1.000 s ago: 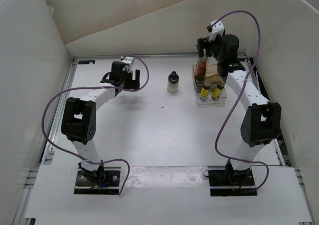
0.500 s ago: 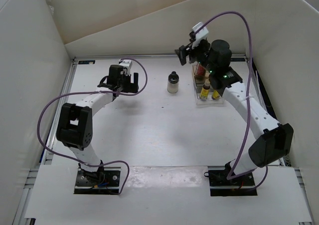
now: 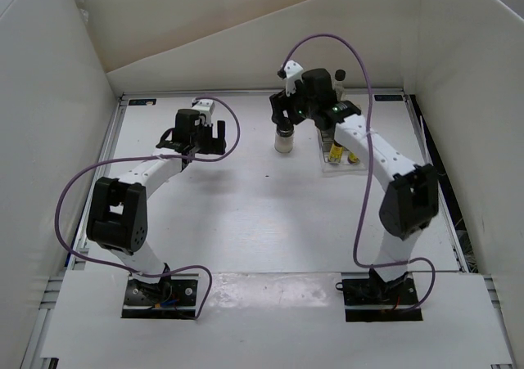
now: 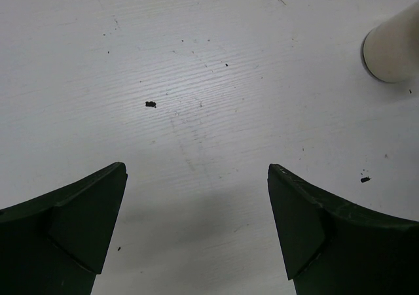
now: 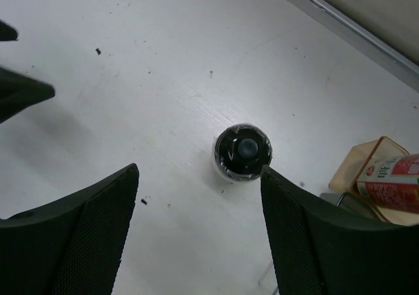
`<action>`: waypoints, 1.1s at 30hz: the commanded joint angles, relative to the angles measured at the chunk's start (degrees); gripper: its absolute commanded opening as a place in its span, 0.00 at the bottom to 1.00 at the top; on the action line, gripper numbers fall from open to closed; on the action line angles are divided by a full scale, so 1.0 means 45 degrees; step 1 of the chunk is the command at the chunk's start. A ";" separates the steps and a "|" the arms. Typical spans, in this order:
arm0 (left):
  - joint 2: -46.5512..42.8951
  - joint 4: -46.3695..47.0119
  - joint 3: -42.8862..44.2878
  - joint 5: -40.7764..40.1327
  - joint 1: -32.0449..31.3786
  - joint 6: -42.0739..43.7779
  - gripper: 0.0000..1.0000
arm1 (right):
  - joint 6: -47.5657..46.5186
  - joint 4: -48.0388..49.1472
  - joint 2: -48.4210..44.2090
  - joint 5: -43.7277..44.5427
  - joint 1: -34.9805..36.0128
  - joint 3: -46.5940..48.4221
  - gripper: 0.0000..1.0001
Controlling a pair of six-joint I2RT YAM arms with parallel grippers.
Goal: Organize the condiment bottles
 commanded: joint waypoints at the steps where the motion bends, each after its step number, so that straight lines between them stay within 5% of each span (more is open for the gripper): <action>1: -0.0712 0.0147 -0.0002 -0.0077 -0.0035 -0.0047 1.00 | 0.0254 -0.1798 0.1313 -0.0200 -0.0469 0.2541 0.77; 9: -0.0438 0.0050 0.0291 -0.0058 0.0023 -0.0047 1.00 | 0.0293 -0.3459 0.3212 -0.0357 -0.0919 0.5576 0.77; 21: 0.0011 -0.0106 0.0584 -0.0058 0.0024 -0.0047 1.00 | 0.0664 -0.2875 0.2687 -0.0708 -0.0959 0.3003 0.75; 33: 0.0167 -0.0088 0.0682 0.0020 0.0005 -0.0028 1.00 | 0.0683 -0.2386 0.2977 -0.0806 -0.0783 0.2821 0.74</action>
